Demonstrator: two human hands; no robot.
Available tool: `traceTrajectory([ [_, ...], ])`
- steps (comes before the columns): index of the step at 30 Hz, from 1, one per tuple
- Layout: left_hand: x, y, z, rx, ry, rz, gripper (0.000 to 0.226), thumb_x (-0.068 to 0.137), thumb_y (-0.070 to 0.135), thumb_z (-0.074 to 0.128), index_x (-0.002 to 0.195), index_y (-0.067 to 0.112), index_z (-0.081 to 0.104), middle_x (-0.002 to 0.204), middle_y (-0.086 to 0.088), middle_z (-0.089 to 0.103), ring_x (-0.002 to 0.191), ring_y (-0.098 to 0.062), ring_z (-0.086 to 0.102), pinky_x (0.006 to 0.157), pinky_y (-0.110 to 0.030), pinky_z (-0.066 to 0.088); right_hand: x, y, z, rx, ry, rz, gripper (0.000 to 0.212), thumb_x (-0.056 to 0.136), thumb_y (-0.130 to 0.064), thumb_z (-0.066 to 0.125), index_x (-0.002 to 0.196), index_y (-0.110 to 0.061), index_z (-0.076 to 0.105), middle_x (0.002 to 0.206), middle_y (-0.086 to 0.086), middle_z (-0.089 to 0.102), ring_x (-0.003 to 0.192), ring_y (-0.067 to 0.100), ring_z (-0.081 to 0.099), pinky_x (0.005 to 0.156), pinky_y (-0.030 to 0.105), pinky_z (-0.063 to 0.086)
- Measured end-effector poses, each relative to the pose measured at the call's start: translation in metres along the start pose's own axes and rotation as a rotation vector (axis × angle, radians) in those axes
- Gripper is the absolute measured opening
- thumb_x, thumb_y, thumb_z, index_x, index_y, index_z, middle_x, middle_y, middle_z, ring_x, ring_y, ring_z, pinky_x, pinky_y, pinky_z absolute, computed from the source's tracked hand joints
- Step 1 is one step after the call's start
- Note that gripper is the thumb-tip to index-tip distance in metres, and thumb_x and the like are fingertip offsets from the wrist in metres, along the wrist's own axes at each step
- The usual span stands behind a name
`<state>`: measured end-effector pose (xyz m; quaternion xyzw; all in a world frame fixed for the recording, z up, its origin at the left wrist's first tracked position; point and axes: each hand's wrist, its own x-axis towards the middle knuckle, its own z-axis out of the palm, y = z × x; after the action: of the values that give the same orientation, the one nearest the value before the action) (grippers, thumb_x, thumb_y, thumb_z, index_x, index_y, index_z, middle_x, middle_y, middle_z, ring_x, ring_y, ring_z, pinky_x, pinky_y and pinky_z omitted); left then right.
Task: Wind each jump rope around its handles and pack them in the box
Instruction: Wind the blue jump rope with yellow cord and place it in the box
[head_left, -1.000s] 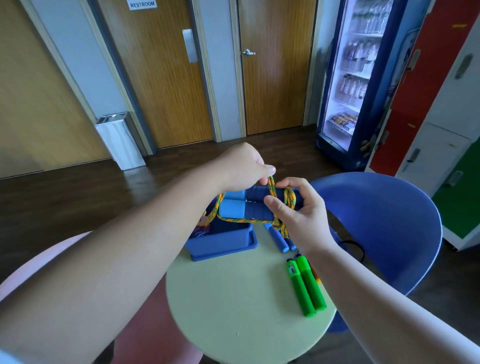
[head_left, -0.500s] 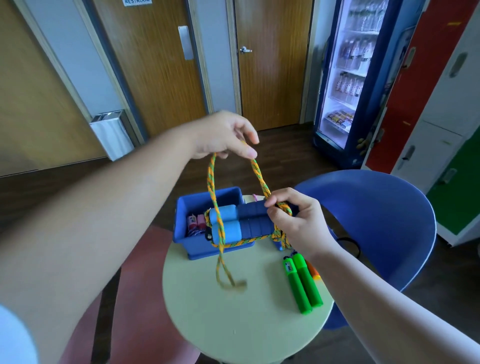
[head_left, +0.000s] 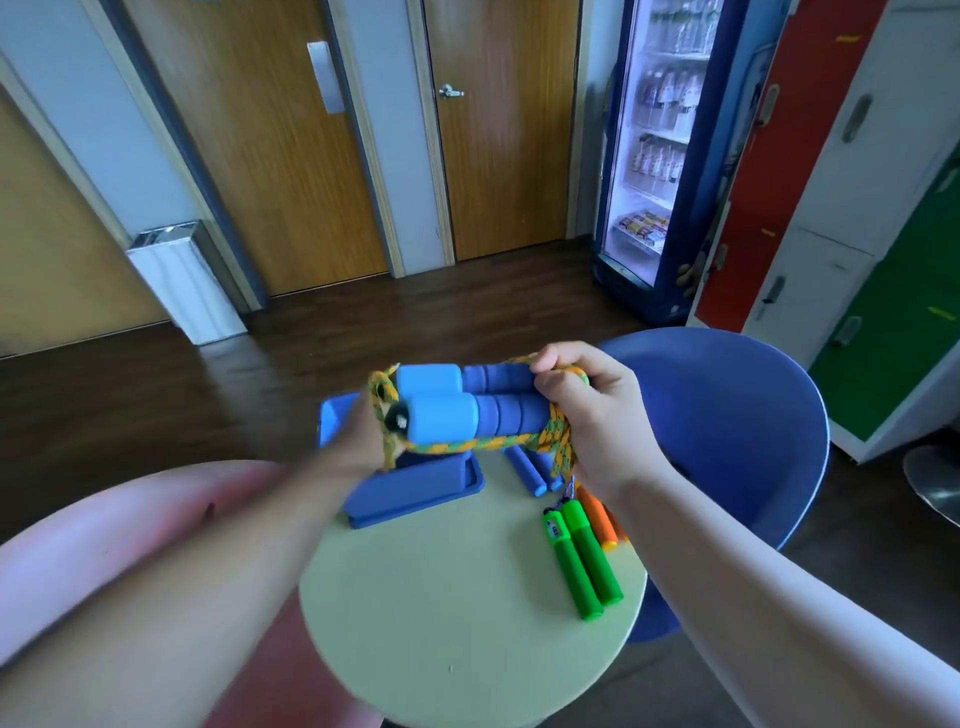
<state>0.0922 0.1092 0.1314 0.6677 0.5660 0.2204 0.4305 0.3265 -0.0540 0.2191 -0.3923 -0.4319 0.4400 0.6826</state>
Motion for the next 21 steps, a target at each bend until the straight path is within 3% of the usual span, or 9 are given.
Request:
traceTrajectory([
  [3, -0.055, -0.006, 0.053, -0.107, -0.037, 0.007, 0.038, 0.105, 0.03, 0.055, 0.071, 0.016, 0.063, 0.057, 0.01, 0.061, 0.059, -0.007, 0.055, 0.054, -0.021, 0.042, 0.02, 0.0, 0.008, 0.037, 0.107, -0.037, 0.014, 0.08, -0.012, 0.066, 0.076, -0.025, 0.073, 0.088, 0.002, 0.063, 0.09, 0.027, 0.054, 0.084, 0.048, 0.046],
  [5, -0.107, 0.009, 0.09, -0.194, -0.055, -0.029, 0.043, 0.101, 0.041, 0.046, 0.067, 0.017, 0.056, 0.051, 0.011, 0.054, 0.057, -0.01, 0.047, 0.053, -0.022, 0.037, 0.033, -0.001, 0.014, 0.019, 0.165, -0.077, 0.019, 0.083, -0.01, 0.065, 0.077, -0.025, 0.073, 0.085, -0.006, 0.065, 0.089, 0.022, 0.056, 0.084, 0.044, 0.048],
  [8, -0.145, 0.012, 0.111, -0.068, -0.122, 0.04, 0.058, 0.101, 0.061, 0.04, 0.062, 0.021, 0.054, 0.046, 0.009, 0.047, 0.045, -0.008, 0.04, 0.05, -0.022, 0.033, 0.044, 0.005, 0.017, -0.099, 0.244, -0.102, 0.026, 0.091, -0.001, 0.062, 0.08, -0.022, 0.071, 0.077, -0.014, 0.062, 0.075, 0.009, 0.052, 0.071, 0.027, 0.047],
  [10, -0.166, 0.038, 0.114, 0.03, -0.214, 0.173, 0.054, 0.103, 0.055, 0.038, 0.063, 0.023, 0.055, 0.051, 0.008, 0.051, 0.048, -0.003, 0.043, 0.056, -0.025, 0.037, 0.05, 0.018, 0.015, -0.176, 0.262, -0.09, 0.025, 0.092, -0.002, 0.061, 0.081, -0.022, 0.07, 0.079, -0.01, 0.061, 0.071, 0.007, 0.05, 0.066, 0.023, 0.044],
  [13, -0.187, 0.081, 0.109, 0.231, -0.305, 0.358, 0.043, 0.108, 0.045, 0.041, 0.078, 0.018, 0.055, 0.071, -0.003, 0.062, 0.064, -0.012, 0.053, 0.07, -0.033, 0.045, 0.052, 0.043, 0.01, -0.313, 0.275, -0.057, 0.017, 0.087, -0.014, 0.062, 0.082, -0.027, 0.071, 0.088, -0.002, 0.063, 0.075, 0.011, 0.051, 0.07, 0.027, 0.044],
  [16, -0.189, 0.118, 0.088, 0.313, -0.26, 0.439, 0.048, 0.107, 0.046, 0.045, 0.079, 0.008, 0.051, 0.07, -0.011, 0.057, 0.066, -0.029, 0.049, 0.064, -0.044, 0.042, 0.045, 0.059, 0.006, -0.433, 0.266, -0.045, 0.023, 0.085, -0.011, 0.064, 0.08, -0.033, 0.071, 0.098, 0.008, 0.066, 0.078, 0.008, 0.055, 0.073, 0.02, 0.045],
  [18, -0.184, 0.136, 0.066, 0.293, -0.199, 0.504, 0.046, 0.106, 0.042, 0.05, 0.075, 0.007, 0.052, 0.061, -0.001, 0.051, 0.058, -0.021, 0.045, 0.06, -0.041, 0.041, 0.036, 0.065, 0.003, -0.491, 0.225, -0.048, 0.031, 0.085, -0.001, 0.065, 0.081, -0.032, 0.071, 0.1, 0.01, 0.067, 0.08, 0.003, 0.057, 0.074, 0.01, 0.042],
  [21, -0.157, 0.148, 0.029, 0.229, -0.074, 0.51, 0.04, 0.103, 0.036, 0.054, 0.07, 0.013, 0.056, 0.053, 0.011, 0.051, 0.049, -0.005, 0.041, 0.051, -0.025, 0.033, 0.021, 0.07, 0.002, -0.513, 0.156, -0.043, 0.028, 0.083, -0.003, 0.067, 0.082, -0.031, 0.071, 0.097, 0.005, 0.066, 0.082, -0.001, 0.06, 0.076, 0.009, 0.041],
])
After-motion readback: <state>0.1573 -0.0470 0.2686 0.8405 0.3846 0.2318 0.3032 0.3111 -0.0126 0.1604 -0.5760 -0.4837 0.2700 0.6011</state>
